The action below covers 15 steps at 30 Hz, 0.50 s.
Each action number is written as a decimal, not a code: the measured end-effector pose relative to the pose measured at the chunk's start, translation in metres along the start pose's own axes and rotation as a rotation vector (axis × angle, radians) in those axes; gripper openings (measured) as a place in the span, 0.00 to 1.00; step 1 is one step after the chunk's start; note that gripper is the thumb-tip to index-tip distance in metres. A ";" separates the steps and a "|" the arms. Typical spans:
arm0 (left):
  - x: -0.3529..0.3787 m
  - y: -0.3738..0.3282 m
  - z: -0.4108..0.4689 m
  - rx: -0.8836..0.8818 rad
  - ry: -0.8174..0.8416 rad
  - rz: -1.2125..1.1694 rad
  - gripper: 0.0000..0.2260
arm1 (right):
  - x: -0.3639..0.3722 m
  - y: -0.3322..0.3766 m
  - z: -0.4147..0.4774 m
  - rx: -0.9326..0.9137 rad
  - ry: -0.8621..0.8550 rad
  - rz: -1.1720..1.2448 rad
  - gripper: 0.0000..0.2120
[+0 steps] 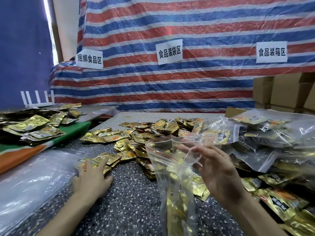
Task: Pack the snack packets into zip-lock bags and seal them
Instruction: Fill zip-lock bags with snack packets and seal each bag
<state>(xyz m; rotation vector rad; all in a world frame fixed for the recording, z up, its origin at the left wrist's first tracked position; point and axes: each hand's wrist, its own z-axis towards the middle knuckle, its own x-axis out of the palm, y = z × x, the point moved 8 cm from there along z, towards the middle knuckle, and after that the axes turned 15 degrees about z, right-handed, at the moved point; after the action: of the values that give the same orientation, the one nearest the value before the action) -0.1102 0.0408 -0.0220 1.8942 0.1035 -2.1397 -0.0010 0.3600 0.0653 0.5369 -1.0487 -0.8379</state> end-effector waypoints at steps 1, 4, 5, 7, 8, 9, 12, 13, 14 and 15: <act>0.006 -0.001 0.002 -0.011 0.061 0.011 0.29 | 0.000 0.000 0.000 -0.003 -0.001 0.002 0.07; 0.013 -0.003 0.005 -0.018 0.108 0.017 0.25 | 0.002 0.002 0.000 -0.013 0.001 0.008 0.08; 0.012 -0.004 0.005 -0.013 0.091 0.017 0.24 | 0.002 0.003 0.000 -0.019 0.002 0.005 0.07; 0.010 -0.005 0.002 -0.004 0.052 0.020 0.20 | 0.003 0.003 -0.001 -0.024 0.008 -0.007 0.06; 0.010 -0.005 0.000 -0.006 0.036 0.020 0.19 | 0.003 0.003 -0.001 -0.026 0.012 -0.012 0.06; 0.010 -0.005 -0.002 -0.011 0.026 0.020 0.19 | 0.004 0.003 -0.001 -0.029 0.013 -0.016 0.06; 0.006 -0.004 -0.009 -0.039 0.014 -0.002 0.21 | 0.001 0.003 -0.001 -0.027 -0.008 -0.002 0.09; 0.003 -0.003 -0.011 -0.043 0.015 -0.015 0.20 | 0.000 0.003 -0.001 -0.026 -0.013 0.004 0.09; 0.001 -0.003 -0.012 -0.040 0.016 -0.030 0.19 | 0.000 0.004 -0.001 -0.027 -0.012 0.002 0.08; -0.002 -0.002 -0.013 -0.035 0.014 -0.050 0.17 | 0.001 0.004 0.000 -0.027 -0.005 -0.003 0.07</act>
<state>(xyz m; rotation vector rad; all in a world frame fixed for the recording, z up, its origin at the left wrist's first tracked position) -0.0975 0.0461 -0.0221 1.9064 0.1920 -2.1424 0.0010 0.3616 0.0687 0.5140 -1.0403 -0.8551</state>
